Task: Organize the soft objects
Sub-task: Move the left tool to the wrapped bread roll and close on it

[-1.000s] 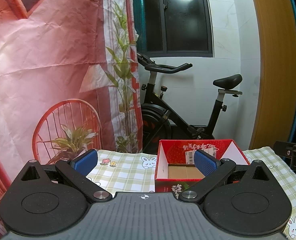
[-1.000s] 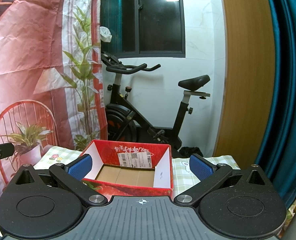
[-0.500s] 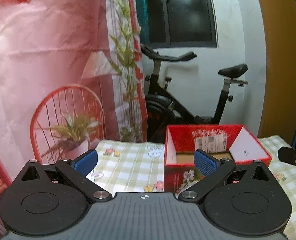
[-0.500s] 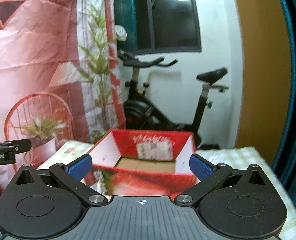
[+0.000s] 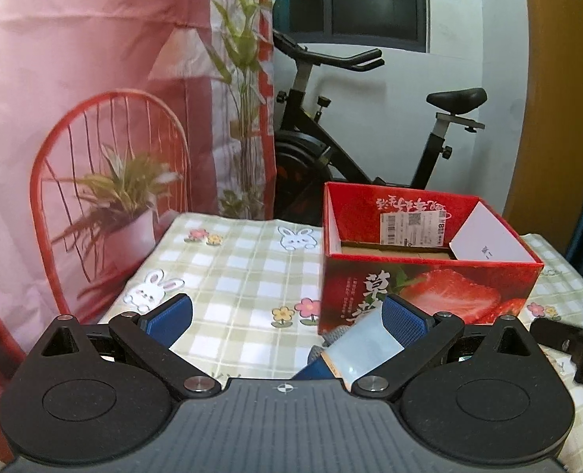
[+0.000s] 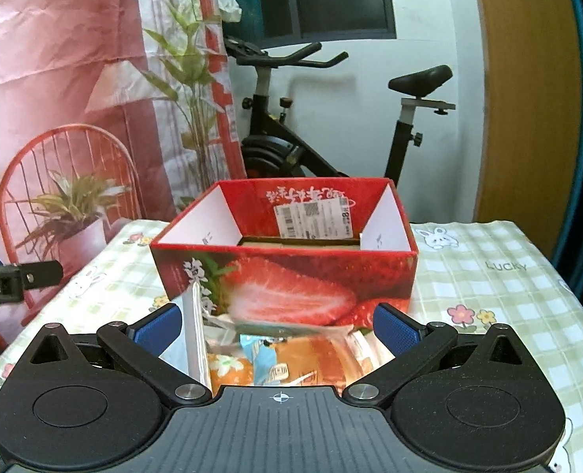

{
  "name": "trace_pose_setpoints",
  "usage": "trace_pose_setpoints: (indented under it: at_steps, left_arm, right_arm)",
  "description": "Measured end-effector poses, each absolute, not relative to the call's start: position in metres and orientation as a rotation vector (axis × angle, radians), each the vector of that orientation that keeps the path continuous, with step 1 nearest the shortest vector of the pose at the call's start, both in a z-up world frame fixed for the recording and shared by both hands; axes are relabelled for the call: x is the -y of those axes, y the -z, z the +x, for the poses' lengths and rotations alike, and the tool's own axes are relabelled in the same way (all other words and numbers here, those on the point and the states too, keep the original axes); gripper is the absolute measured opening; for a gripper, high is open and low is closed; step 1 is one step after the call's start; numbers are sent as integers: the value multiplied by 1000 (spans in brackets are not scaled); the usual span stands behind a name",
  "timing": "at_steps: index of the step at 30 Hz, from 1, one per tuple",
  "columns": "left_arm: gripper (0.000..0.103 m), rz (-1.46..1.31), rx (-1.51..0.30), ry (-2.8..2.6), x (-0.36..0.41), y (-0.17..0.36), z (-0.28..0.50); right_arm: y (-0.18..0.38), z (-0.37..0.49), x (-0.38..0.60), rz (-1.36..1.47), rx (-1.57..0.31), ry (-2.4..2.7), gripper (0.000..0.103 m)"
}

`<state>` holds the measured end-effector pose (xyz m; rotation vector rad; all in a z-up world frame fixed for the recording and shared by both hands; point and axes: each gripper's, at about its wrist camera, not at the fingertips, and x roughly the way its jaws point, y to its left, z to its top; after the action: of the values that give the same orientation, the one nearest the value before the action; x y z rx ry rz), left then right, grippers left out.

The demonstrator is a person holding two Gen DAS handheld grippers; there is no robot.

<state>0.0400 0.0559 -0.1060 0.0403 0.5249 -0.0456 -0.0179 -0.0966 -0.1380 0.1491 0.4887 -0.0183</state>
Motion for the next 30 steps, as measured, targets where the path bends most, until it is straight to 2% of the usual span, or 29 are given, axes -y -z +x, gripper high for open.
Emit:
trace_pose_setpoints:
  at_steps: [9, 12, 17, 19, 30]
  left_arm:
    - [103, 24, -515, 70, -56, 108, 37]
    - [103, 17, -516, 81, -52, 112, 37]
    - [103, 12, -544, 138, -37, 121, 42]
    - [102, 29, -556, 163, -27, 125, 46]
    - [84, 0, -716, 346, 31, 152, 81]
  right_arm:
    - [130, -24, 108, 176, -487, 65, 101]
    - [136, -24, 122, 185, -501, 77, 97]
    - [153, -26, 134, 122, -535, 60, 96]
    - [161, -25, 138, 97, -555, 51, 88]
    - [203, -17, 163, 134, -643, -92, 85]
